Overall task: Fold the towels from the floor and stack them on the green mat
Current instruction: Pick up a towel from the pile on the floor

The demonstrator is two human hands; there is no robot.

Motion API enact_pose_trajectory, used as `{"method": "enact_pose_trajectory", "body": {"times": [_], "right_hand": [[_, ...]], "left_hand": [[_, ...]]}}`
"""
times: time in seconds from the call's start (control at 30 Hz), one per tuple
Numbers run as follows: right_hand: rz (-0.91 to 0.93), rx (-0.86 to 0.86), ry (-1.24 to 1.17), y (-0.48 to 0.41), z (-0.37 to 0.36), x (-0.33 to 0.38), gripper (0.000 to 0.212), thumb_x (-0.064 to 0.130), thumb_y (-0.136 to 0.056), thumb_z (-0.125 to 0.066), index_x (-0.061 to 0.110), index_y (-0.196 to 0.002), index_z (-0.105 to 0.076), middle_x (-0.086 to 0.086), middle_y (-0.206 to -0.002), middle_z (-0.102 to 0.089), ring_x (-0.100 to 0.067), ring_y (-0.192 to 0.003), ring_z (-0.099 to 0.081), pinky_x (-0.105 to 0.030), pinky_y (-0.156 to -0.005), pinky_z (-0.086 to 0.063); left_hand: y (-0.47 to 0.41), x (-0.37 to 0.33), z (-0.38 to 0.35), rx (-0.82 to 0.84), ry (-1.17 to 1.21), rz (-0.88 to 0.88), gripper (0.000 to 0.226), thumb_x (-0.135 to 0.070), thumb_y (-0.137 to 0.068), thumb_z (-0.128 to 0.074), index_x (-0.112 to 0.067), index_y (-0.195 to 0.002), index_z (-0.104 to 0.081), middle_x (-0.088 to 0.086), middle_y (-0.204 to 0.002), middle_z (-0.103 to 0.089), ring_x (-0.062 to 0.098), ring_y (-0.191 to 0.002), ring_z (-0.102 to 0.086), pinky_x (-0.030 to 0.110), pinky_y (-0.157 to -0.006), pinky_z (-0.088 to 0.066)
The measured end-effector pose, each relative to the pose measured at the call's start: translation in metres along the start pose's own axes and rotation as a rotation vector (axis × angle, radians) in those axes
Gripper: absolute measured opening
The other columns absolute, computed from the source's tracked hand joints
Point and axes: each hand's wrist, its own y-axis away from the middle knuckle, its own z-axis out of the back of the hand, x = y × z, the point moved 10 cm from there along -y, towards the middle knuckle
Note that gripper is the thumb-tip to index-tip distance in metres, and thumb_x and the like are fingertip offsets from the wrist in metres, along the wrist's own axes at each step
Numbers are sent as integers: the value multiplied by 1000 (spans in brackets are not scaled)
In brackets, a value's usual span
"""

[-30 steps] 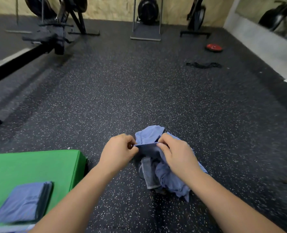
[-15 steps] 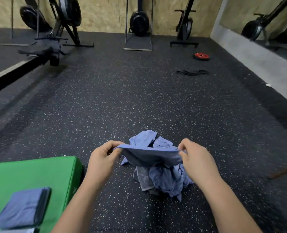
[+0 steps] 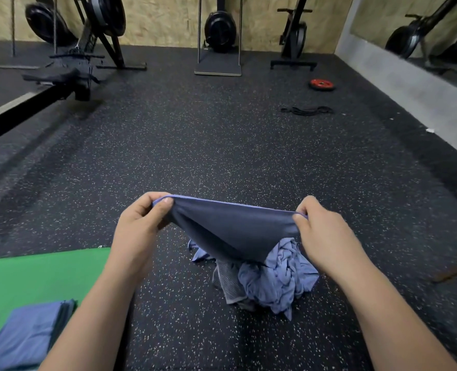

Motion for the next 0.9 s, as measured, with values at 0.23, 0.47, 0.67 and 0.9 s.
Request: {"method": "enact_pose_trajectory", "body": {"times": [0.23, 0.47, 0.67, 0.9], "right_hand": [[-39, -123, -366, -4, 10, -4, 20, 33, -106, -62, 26, -87, -62, 6, -68, -58, -12, -63, -52, -34, -58, -36], [-124, 28, -1007, -7, -4, 6, 34, 44, -99, -75, 18, -78, -68, -7, -78, -53, -20, -72, -52, -37, -63, -55], [-161, 24, -1265, -2, -3, 18, 29, 32, -98, -75, 13, -78, -65, -3, -72, -62, -12, -64, -55, -26, -58, -49], [-136, -7, -1310, 0, -7, 23, 18, 23, -104, -69, 9, -93, -72, -8, -84, -69, -13, -73, -61, -27, -61, -54]], "left_hand": [[-6, -1, 12, -66, 56, 18, 15, -16, -107, -62, -15, -98, -74, 7, -88, -66, 20, -78, -56, 28, -61, -53], [-4, -19, 45, -264, 112, -19, 8, -24, -99, -76, -19, -92, -79, -3, -87, -71, 13, -83, -60, 28, -66, -46], [-1, -30, 56, -324, 5, -116, 12, -30, -95, -81, -19, -92, -78, -8, -83, -68, 12, -84, -54, 33, -72, -41], [-1, -20, 33, -179, -86, -76, 14, -28, -98, -79, -14, -95, -82, 1, -86, -74, 15, -84, -58, 42, -83, -45]]}}
